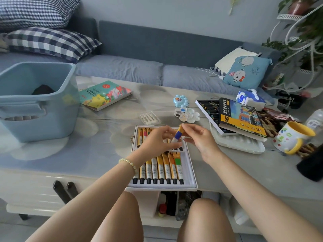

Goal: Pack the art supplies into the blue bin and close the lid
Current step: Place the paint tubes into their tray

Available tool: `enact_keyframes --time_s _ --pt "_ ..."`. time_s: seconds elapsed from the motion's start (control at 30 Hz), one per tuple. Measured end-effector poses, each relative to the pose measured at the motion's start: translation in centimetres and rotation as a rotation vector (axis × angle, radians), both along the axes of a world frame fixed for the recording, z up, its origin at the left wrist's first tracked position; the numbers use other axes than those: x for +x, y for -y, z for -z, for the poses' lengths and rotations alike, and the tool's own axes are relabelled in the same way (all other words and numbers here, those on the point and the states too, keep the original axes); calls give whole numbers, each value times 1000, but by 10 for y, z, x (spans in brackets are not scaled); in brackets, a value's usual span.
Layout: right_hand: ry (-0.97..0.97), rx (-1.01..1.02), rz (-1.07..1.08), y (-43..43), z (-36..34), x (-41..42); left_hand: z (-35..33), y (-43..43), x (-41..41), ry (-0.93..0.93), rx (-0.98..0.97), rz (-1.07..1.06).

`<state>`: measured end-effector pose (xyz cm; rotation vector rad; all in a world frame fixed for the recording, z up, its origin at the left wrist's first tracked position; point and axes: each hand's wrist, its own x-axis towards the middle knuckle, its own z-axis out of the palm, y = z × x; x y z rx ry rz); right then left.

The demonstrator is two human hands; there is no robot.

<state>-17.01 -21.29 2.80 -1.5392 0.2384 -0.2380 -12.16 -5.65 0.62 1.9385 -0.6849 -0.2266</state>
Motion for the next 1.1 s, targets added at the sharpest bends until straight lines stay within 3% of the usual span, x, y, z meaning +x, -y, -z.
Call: enact_keyframes --time_s 0.07,0.17,0.33,0.5,0.67,0.87,1.1 --pt "68 44 111 11 0 -2 4 -3 5 163 228 33" --pt "114 -45 261 32 4 -7 14 -9 9 201 390 -12" --pt "-38 -148 109 36 17 -20 21 -10 13 313 460 -31" --pt "-112 -284 -91 27 30 -24 24 -13 10 331 423 -58" --pt "-75 -585 -117 25 42 -20 29 -14 11 363 401 -80" --pt "-45 -696 -157 23 45 -22 32 -13 13 360 417 -83" --pt "-158 -760 -70 20 46 -22 26 -26 12 379 404 -150"
